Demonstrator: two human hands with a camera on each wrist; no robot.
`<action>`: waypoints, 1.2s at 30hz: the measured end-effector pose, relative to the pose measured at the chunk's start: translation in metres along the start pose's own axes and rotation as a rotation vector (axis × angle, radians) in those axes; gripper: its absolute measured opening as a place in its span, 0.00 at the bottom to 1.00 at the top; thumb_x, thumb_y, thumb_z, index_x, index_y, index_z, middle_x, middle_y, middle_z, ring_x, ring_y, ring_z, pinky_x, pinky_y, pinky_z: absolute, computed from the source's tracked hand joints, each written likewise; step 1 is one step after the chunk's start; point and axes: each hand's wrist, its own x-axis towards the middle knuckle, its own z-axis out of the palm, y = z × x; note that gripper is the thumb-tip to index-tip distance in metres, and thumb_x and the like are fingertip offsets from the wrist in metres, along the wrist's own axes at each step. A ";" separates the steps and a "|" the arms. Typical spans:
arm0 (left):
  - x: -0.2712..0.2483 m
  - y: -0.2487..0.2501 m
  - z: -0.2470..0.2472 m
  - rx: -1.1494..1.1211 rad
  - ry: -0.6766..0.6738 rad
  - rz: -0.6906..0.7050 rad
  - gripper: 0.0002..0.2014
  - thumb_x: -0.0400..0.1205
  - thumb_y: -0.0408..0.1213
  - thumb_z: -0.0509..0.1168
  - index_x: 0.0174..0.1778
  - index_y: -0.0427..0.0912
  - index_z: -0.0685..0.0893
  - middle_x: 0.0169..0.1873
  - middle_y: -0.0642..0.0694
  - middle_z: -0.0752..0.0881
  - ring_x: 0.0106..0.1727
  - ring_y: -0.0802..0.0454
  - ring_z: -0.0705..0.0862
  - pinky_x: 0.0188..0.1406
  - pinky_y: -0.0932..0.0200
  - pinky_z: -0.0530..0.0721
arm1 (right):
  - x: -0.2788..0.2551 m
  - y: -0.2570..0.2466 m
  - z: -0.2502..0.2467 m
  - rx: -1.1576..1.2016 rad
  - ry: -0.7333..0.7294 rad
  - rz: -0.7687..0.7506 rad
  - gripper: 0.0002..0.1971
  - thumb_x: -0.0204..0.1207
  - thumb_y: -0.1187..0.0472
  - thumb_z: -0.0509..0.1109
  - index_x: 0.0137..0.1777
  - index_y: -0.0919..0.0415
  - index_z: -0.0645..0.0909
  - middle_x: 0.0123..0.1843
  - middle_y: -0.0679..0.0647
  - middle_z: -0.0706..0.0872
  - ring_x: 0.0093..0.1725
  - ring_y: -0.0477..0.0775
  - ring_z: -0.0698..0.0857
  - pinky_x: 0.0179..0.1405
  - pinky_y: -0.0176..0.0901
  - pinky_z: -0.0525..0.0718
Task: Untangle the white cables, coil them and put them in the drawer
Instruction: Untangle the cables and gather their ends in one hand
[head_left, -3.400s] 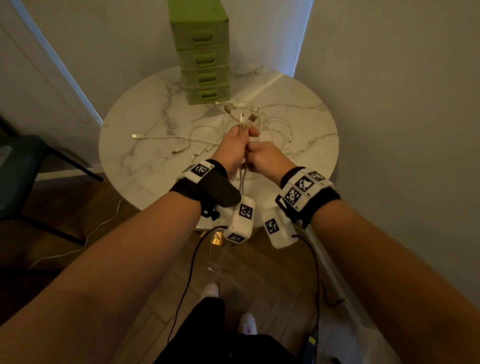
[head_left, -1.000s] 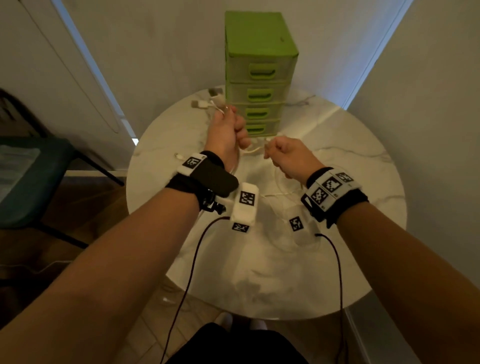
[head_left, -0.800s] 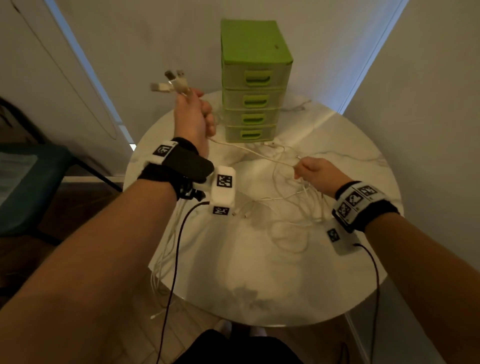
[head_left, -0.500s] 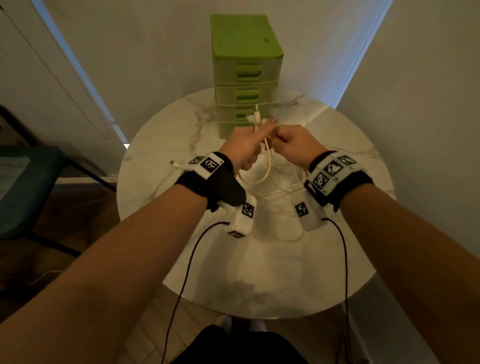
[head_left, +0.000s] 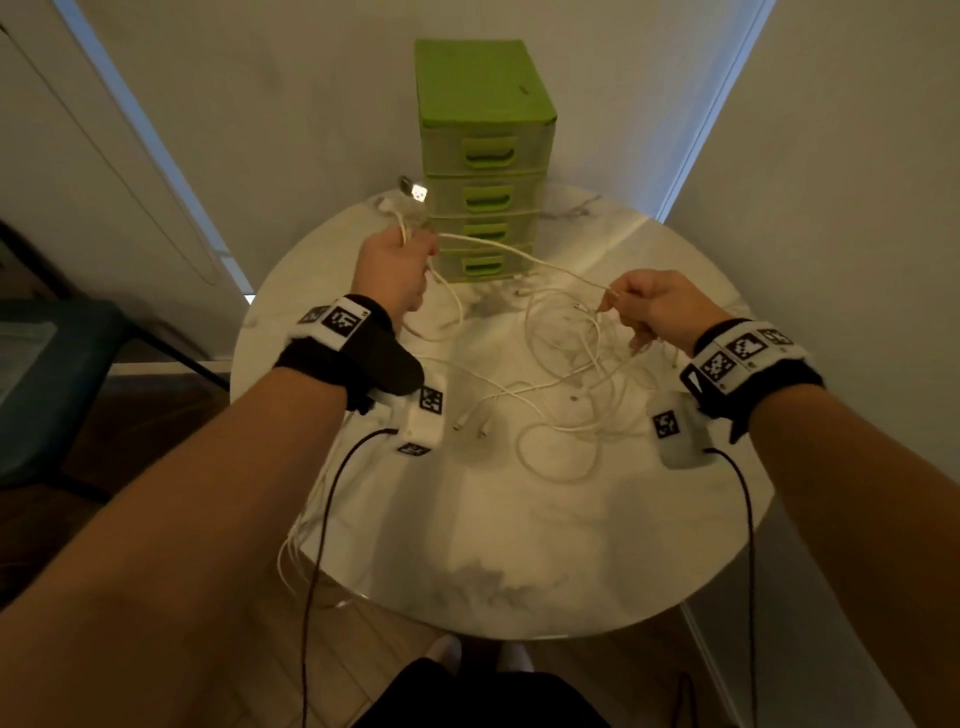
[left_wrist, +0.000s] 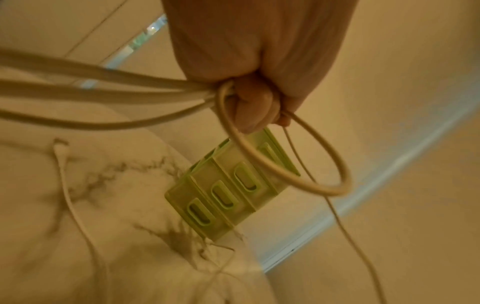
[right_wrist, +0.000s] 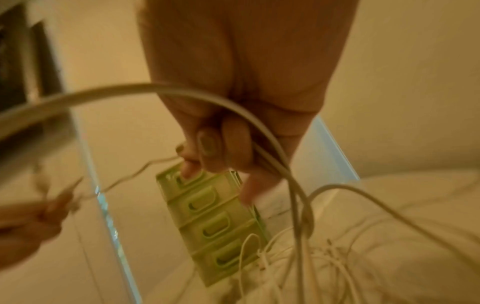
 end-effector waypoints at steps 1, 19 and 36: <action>0.002 0.001 0.000 -0.061 0.060 -0.003 0.14 0.84 0.42 0.59 0.31 0.45 0.74 0.21 0.49 0.68 0.15 0.59 0.64 0.14 0.69 0.59 | 0.000 0.001 0.002 0.011 0.003 0.000 0.11 0.80 0.65 0.61 0.37 0.58 0.80 0.26 0.53 0.72 0.23 0.46 0.73 0.26 0.38 0.80; -0.037 -0.001 0.053 0.289 -0.349 0.189 0.18 0.75 0.48 0.72 0.43 0.32 0.88 0.34 0.42 0.85 0.34 0.55 0.79 0.37 0.64 0.77 | 0.002 -0.041 0.046 -0.052 -0.109 -0.083 0.15 0.82 0.56 0.57 0.34 0.53 0.77 0.24 0.53 0.73 0.11 0.40 0.67 0.12 0.30 0.67; -0.032 0.016 0.043 -0.017 -0.041 0.141 0.11 0.85 0.31 0.56 0.50 0.37 0.84 0.32 0.51 0.79 0.15 0.65 0.71 0.17 0.72 0.68 | -0.006 0.003 0.053 -0.081 -0.089 -0.124 0.16 0.81 0.61 0.59 0.31 0.51 0.76 0.26 0.51 0.80 0.33 0.53 0.81 0.41 0.38 0.79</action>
